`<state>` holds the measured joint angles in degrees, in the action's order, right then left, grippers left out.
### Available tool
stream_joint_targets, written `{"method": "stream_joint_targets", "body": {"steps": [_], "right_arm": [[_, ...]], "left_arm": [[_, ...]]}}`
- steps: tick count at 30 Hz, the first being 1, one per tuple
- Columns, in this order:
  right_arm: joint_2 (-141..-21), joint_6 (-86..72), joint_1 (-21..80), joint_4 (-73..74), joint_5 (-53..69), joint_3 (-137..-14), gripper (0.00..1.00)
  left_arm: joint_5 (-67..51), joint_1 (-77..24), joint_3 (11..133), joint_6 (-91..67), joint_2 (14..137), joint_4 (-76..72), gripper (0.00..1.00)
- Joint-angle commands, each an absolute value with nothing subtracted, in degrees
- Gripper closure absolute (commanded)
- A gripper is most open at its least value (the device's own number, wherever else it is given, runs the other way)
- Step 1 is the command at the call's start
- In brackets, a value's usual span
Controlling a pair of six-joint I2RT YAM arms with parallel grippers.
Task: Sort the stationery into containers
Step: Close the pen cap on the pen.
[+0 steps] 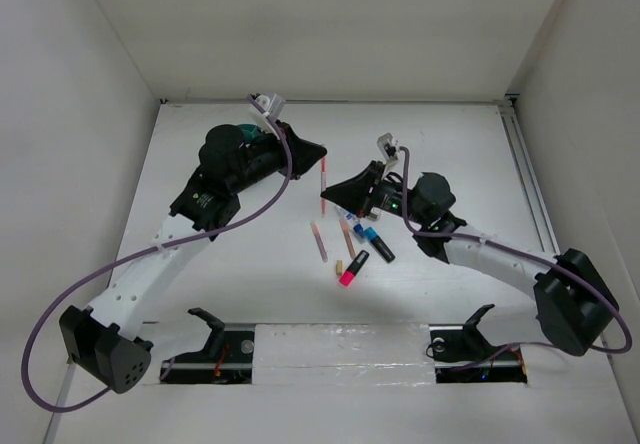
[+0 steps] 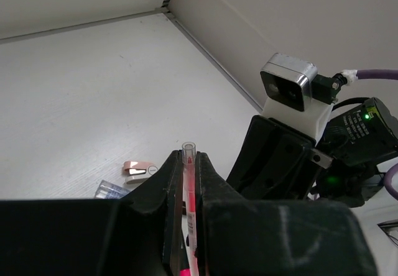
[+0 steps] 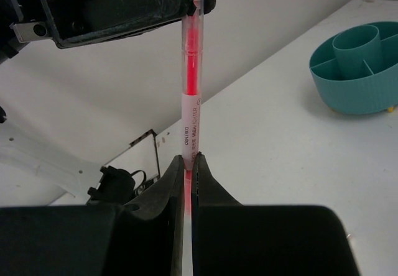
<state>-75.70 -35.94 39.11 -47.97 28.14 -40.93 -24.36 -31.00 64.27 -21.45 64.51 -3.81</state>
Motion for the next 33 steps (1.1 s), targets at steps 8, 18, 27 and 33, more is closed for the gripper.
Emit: {"method": "stream_joint_targets", "body": {"steps": [8,18,27,33], "right_arm": [[-70.8,-33.6,35.4,-56.7,26.5,-47.7,1.0],[-73.2,-38.0,35.4,-60.3,29.8,-53.2,1.0],[-72.1,-41.6,34.1,-60.3,32.5,-54.9,1.0],[-72.1,-43.3,32.7,-56.8,32.5,-57.3,1.0]], "left_arm": [[-27.7,-31.2,63.7,-19.0,65.4,5.5,1.0],[-29.7,-31.2,63.7,-18.5,65.4,5.5,1.0],[-31.5,-31.2,63.7,-17.9,65.4,5.0,1.0],[-33.3,-31.2,63.7,-17.9,65.4,4.5,1.0]]}}
